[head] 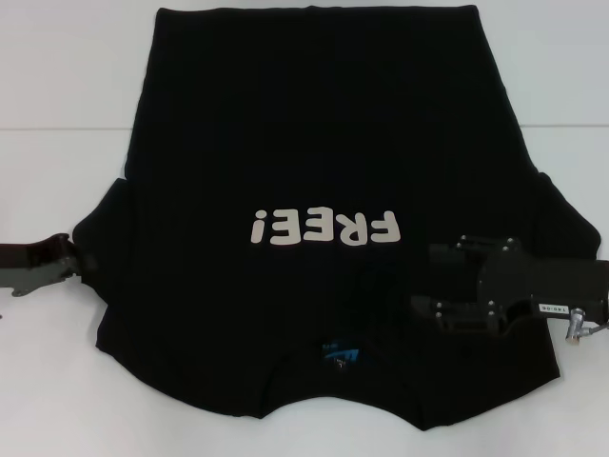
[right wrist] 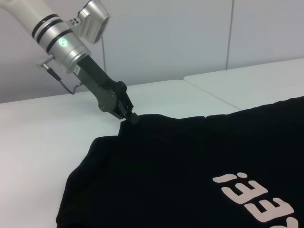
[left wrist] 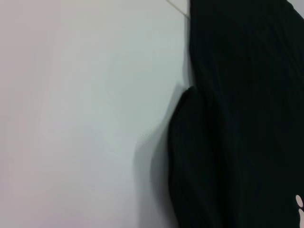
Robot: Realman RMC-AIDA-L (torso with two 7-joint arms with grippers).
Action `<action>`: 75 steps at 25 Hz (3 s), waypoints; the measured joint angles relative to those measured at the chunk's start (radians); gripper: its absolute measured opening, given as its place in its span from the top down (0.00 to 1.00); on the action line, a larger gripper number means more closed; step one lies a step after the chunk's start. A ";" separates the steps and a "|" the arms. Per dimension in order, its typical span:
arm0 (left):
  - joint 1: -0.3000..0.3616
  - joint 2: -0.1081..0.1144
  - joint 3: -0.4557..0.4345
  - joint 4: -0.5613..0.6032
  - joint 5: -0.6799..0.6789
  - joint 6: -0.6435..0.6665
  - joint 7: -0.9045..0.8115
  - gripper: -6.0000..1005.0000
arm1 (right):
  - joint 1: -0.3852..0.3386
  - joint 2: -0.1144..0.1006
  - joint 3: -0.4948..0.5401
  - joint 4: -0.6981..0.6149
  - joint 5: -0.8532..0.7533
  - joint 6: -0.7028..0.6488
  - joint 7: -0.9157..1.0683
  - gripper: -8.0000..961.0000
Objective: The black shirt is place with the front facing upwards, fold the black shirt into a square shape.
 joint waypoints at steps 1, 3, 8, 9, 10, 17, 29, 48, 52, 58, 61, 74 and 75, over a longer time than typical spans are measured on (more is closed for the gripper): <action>0.004 0.000 0.000 0.005 -0.001 0.002 0.000 0.99 | 0.000 0.000 0.002 0.000 0.001 0.000 0.000 0.17; 0.012 0.001 -0.006 0.010 -0.003 0.007 0.003 0.99 | 0.000 0.000 0.005 0.000 0.002 0.000 0.000 0.17; 0.045 0.007 -0.057 0.039 -0.008 0.020 0.013 0.99 | -0.001 0.000 0.006 0.000 0.002 0.000 0.000 0.17; 0.052 0.008 -0.066 0.047 -0.008 0.023 0.013 0.99 | -0.001 0.000 0.006 0.000 0.003 0.001 0.000 0.17; 0.060 0.010 -0.077 0.056 -0.008 0.028 0.014 0.99 | -0.002 0.000 0.006 0.000 0.003 0.001 0.000 0.17; 0.099 0.024 -0.149 0.094 -0.009 0.050 0.014 0.99 | -0.004 0.000 0.005 0.000 0.004 0.005 0.000 0.17; 0.045 0.019 -0.140 0.126 -0.006 0.107 0.014 0.99 | -0.005 0.000 0.001 0.000 0.003 0.006 0.000 0.17; -0.102 -0.158 -0.017 0.171 -0.033 0.125 0.004 0.95 | -0.007 0.002 -0.002 0.009 -0.001 0.006 -0.002 0.17; -0.091 -0.141 -0.019 0.078 -0.162 0.192 0.145 0.88 | -0.009 0.002 0.001 0.014 -0.001 0.007 -0.001 0.17; -0.046 -0.129 -0.018 0.078 -0.244 0.386 0.454 0.69 | -0.009 0.000 0.039 0.014 0.005 0.019 0.079 0.17; 0.002 -0.147 -0.014 0.114 -0.246 0.487 0.697 0.49 | -0.002 -0.017 0.046 -0.014 -0.002 0.046 0.256 0.17; 0.178 -0.269 0.003 0.281 -0.239 0.522 1.252 0.10 | 0.078 -0.095 0.062 -0.377 -0.478 0.004 1.314 0.17; 0.178 -0.269 0.004 0.280 -0.238 0.526 1.252 0.10 | 0.094 -0.096 0.072 -0.395 -0.535 -0.017 1.362 0.17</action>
